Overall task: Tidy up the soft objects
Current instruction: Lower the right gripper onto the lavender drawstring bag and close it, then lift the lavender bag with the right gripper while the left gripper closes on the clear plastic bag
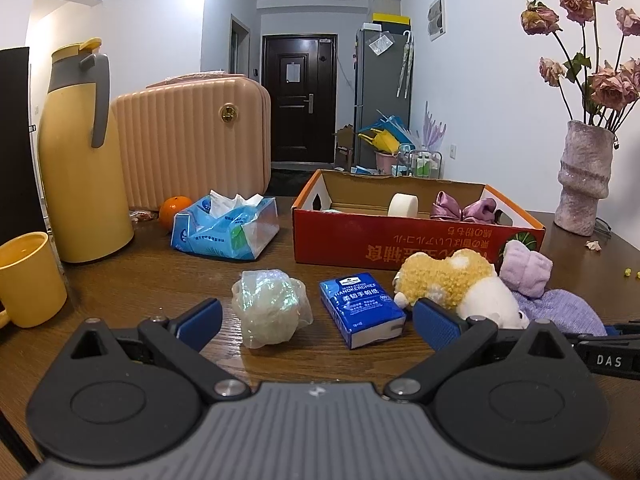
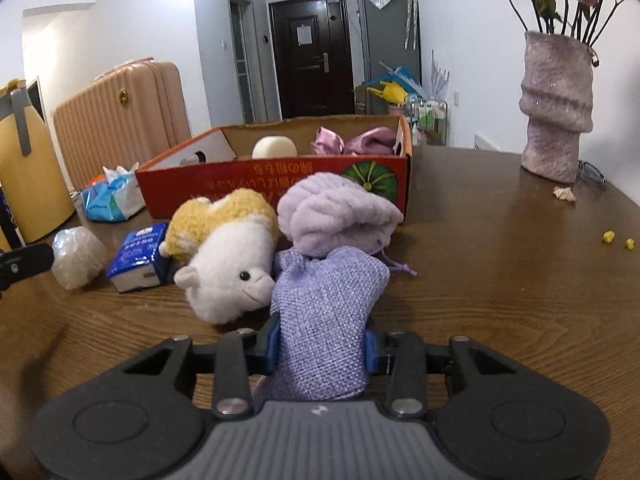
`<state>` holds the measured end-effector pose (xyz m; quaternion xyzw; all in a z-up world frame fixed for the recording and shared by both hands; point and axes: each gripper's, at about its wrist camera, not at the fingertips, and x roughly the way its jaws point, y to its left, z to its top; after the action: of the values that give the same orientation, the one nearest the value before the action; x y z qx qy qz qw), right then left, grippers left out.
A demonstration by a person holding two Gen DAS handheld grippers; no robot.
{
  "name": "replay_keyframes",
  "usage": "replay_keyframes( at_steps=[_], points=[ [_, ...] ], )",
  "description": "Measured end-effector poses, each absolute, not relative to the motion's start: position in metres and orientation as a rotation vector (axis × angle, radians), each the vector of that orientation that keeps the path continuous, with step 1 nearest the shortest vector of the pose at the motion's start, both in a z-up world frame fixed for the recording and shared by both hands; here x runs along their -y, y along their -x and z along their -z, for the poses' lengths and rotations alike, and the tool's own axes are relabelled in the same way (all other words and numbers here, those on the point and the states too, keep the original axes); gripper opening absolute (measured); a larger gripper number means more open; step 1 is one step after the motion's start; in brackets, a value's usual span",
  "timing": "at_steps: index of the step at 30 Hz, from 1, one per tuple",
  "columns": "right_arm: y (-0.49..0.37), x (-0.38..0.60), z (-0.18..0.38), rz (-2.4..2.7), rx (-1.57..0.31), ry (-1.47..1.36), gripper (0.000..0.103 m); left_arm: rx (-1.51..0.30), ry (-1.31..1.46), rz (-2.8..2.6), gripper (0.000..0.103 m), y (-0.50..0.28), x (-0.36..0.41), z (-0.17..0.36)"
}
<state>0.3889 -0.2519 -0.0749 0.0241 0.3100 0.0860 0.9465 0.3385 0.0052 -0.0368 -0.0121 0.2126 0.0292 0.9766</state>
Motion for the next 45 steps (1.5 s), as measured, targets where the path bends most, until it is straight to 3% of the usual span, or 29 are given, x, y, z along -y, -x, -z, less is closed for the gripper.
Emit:
replay_keyframes(
  at_steps=[17, 45],
  points=[
    [-0.361, 0.263, 0.040, -0.138, -0.366, -0.072, 0.035, -0.429, 0.036, -0.066, 0.103, -0.340, -0.009, 0.036],
    [-0.365, 0.287, 0.040, -0.024, -0.320, -0.142, 0.035, -0.542, 0.025, -0.109, 0.103, -0.390, -0.063, 0.055]
  ],
)
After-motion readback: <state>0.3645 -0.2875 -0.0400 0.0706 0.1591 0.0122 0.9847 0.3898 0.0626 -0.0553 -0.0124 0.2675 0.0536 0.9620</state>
